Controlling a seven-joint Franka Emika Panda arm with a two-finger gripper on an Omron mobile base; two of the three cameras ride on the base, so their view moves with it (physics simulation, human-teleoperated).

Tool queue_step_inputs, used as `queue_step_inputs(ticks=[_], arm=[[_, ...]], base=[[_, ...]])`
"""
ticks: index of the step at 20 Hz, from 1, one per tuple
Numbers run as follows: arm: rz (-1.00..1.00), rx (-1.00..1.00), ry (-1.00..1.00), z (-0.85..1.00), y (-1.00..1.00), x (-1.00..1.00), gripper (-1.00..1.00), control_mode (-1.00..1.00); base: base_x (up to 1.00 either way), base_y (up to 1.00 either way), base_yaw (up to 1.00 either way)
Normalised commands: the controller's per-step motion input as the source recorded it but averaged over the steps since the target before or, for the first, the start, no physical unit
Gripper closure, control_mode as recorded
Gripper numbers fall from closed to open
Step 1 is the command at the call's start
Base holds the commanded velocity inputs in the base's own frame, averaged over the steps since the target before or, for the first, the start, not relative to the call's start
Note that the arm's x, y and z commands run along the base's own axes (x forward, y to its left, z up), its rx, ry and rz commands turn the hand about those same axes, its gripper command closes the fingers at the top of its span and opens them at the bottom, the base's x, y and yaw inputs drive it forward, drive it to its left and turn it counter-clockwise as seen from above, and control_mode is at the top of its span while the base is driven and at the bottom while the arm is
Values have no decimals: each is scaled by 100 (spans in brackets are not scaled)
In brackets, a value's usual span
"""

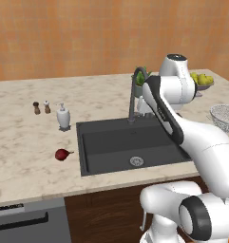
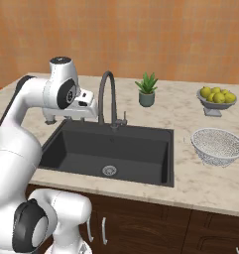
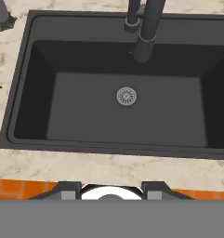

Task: Put the colander in the sink, put the pear in the colander, and turn on the sink faucet and pour water over the colander.

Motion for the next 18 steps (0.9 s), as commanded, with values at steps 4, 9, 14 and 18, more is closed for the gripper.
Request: queue_step_inputs(ticks=[4,9,14,18], arm=[[0,0,-3,0,0,-35,-100,-100],[0,-1,0,-5,0,-81,-100,-100],[0,-5,0,-17,-16,-69,-100,-100],[0,-10,0,-12,-54,-19,-100,-100]], base=[[0,0,0],[0,0,0],[0,0,0],[0,0,0]])
